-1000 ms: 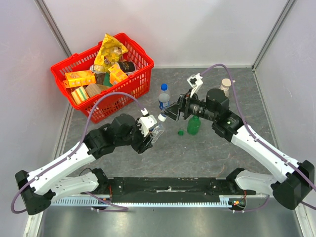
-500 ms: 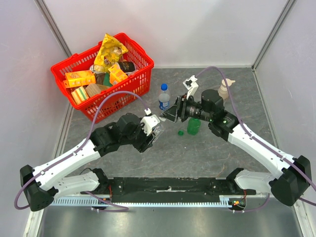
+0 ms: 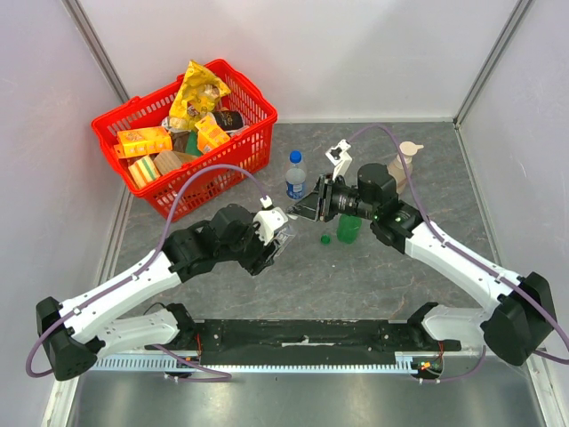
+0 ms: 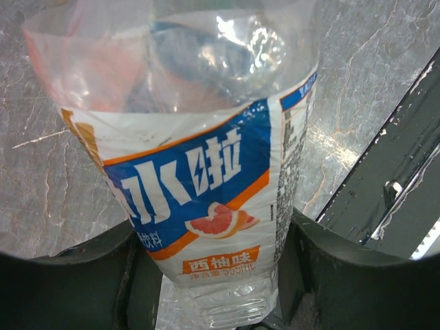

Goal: Unscrew the bottle caps

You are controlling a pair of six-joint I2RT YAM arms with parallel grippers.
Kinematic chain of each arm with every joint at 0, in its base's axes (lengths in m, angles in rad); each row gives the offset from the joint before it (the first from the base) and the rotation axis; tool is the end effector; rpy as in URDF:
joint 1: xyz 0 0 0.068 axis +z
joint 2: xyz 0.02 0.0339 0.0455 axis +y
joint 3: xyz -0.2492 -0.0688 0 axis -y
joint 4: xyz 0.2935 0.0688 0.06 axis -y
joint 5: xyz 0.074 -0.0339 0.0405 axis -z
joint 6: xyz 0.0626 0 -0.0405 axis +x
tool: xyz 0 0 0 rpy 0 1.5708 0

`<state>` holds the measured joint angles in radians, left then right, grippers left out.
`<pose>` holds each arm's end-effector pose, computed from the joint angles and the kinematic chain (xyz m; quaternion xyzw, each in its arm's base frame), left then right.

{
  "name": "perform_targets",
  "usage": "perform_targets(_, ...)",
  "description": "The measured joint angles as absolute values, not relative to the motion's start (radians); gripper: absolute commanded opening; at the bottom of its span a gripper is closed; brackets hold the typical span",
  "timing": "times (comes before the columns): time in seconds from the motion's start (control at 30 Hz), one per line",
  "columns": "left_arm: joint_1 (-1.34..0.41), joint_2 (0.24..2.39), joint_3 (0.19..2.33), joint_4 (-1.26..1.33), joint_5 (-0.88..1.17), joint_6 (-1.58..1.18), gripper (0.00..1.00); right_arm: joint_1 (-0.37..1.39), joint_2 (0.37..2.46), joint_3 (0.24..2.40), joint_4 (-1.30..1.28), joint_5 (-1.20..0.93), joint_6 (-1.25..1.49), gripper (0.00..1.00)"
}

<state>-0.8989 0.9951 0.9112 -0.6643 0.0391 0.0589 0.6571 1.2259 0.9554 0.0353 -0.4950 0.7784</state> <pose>0.1736 -0.2222 0.2648 0.4292 0.8097 -0.1794 0.3577 0.2670 0.2435 0.2973 -0.1053 0.7691 0.5398 0.3258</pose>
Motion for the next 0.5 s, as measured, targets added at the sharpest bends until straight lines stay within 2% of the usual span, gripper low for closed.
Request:
perform_targets(0.1,-0.899,0.995,0.911,-0.675,0.035,0.059,0.16,0.654,1.226,0.929,0.075,-0.507,0.809,0.01)
perform_targets(0.5,-0.899,0.989,0.910,-0.689,0.043,0.059,0.11,0.648,1.222,0.876,0.181,-0.553,0.825,0.00)
